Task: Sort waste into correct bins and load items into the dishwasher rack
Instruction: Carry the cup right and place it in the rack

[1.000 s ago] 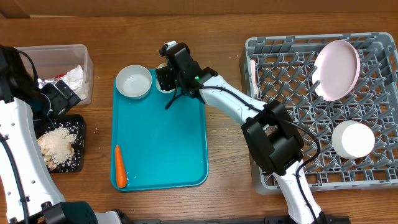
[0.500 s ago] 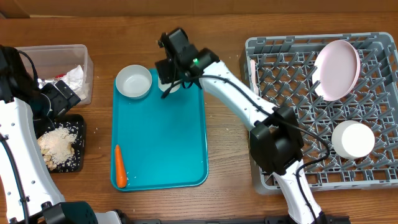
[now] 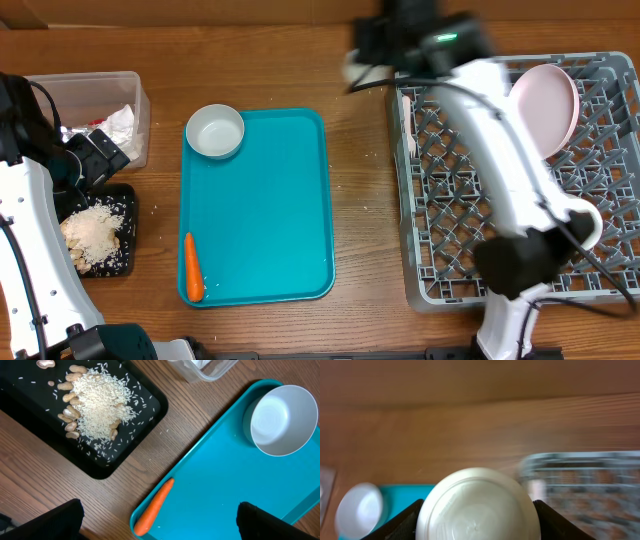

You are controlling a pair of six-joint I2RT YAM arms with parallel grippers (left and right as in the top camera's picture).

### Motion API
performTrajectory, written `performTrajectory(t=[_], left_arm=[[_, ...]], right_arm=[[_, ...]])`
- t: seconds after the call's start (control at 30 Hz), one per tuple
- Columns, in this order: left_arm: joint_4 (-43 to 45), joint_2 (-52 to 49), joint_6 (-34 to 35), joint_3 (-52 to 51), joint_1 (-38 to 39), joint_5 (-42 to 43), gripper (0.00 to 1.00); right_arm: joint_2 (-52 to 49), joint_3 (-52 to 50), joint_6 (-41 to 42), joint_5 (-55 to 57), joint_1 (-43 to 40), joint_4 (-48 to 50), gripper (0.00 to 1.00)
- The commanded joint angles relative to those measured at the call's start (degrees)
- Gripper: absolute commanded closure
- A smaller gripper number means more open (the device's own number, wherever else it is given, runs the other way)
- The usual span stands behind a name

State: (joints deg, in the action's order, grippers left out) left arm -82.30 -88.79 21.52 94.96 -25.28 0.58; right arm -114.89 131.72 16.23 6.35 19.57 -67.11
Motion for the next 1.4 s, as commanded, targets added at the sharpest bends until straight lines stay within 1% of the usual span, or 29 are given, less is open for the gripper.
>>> performTrajectory(t=[0.0, 0.3, 0.43, 0.57, 0.73, 0.9, 1.03, 1.13, 1.37], left_arm=[[0.04, 0.02, 0.98, -0.04, -0.2, -0.61, 0.0], [0.04, 0.02, 0.98, -0.04, -0.2, -0.61, 0.0], [0.04, 0.02, 0.98, -0.04, -0.2, -0.61, 0.0], [0.04, 0.02, 0.98, -0.04, -0.2, -0.61, 0.0], [0.04, 0.02, 0.98, -0.04, -0.2, -0.61, 0.0], [0.04, 0.02, 0.98, -0.04, -0.2, -0.61, 0.0], [0.04, 0.02, 0.98, -0.04, -0.2, -0.61, 0.0], [0.04, 0.02, 0.98, -0.04, -0.2, -0.61, 0.0], [0.04, 0.02, 0.98, -0.04, -0.2, -0.61, 0.0]], right_arm=[[4.85, 1.62, 0.55, 2.64, -7.32, -2.01, 0.79], [6.47, 1.25, 0.61, 2.6, -29.59, -7.02, 0.79], [6.45, 1.05, 0.55, 2.6, -36.65, -7.82, 0.79], [6.1, 0.98, 1.05, 2.58, -41.55, -8.24, 0.79], [3.91, 0.98, 2.05, 2.64, -45.81, -8.68, 0.79], [-0.33, 0.98, 2.05, 2.64, -48.3, -10.01, 0.79], [-3.58, 0.98, 2.05, 3.3, -49.46, -10.19, 0.79], [-5.62, 0.85, 2.08, 5.84, -49.66, -10.16, 0.79], [-8.41, -2.45, 3.78, 10.84, -49.66, -8.85, 0.76]])
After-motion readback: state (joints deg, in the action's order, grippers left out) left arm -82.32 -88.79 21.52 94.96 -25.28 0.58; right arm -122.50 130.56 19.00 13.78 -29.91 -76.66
